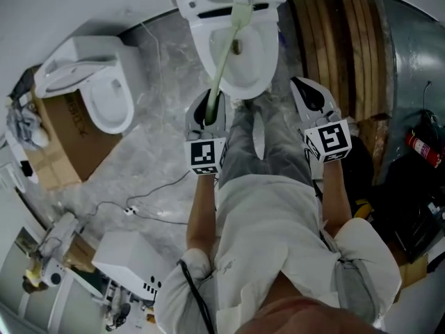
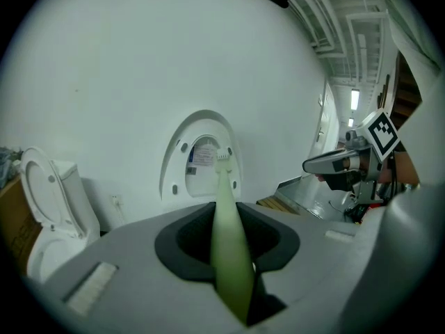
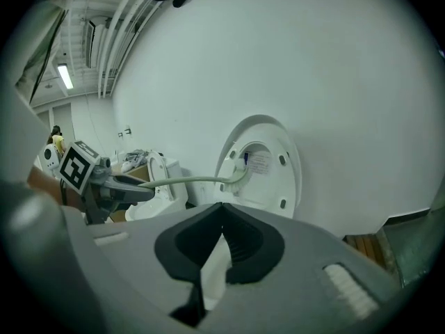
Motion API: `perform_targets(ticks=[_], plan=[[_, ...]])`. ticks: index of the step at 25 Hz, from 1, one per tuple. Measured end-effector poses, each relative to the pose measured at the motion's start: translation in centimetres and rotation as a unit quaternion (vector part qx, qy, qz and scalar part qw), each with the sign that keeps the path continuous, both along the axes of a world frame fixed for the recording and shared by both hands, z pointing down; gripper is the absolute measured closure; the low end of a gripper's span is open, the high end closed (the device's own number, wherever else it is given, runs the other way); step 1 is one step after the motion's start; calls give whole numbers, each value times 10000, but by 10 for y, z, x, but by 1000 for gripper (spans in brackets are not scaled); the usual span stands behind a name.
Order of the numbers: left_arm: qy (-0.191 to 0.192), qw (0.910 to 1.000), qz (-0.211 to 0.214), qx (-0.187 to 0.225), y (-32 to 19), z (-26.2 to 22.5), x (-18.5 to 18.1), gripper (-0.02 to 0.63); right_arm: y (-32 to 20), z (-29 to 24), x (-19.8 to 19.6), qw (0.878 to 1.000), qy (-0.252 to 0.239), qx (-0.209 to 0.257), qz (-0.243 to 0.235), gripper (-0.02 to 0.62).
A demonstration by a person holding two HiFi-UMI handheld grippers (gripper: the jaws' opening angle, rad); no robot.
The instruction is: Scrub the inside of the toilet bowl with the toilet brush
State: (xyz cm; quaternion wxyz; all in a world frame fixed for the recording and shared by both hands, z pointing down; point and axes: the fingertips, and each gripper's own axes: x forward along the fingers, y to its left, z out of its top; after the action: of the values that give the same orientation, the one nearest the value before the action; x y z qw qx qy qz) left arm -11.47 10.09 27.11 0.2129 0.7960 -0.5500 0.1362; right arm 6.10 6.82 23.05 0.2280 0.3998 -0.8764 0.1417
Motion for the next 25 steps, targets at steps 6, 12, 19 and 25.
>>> perform_targets(ticks=[6,12,19,25], plan=[[-29,9992,-175,-370,1,53,15,499,-4,46,15,9992,55,-334,-190,592],[-184,9974,-301,-625,0,102,25,500,-11,90,20,9967,82,-654,-481,592],[-155,9938,-398,-1031,9,159,41,500,-16,136,30,9929,183,-968,-663,592],[-133,9891,-490,-1382,9,216,49,500,-16,173,34,9902,214,-1169,-733,592]])
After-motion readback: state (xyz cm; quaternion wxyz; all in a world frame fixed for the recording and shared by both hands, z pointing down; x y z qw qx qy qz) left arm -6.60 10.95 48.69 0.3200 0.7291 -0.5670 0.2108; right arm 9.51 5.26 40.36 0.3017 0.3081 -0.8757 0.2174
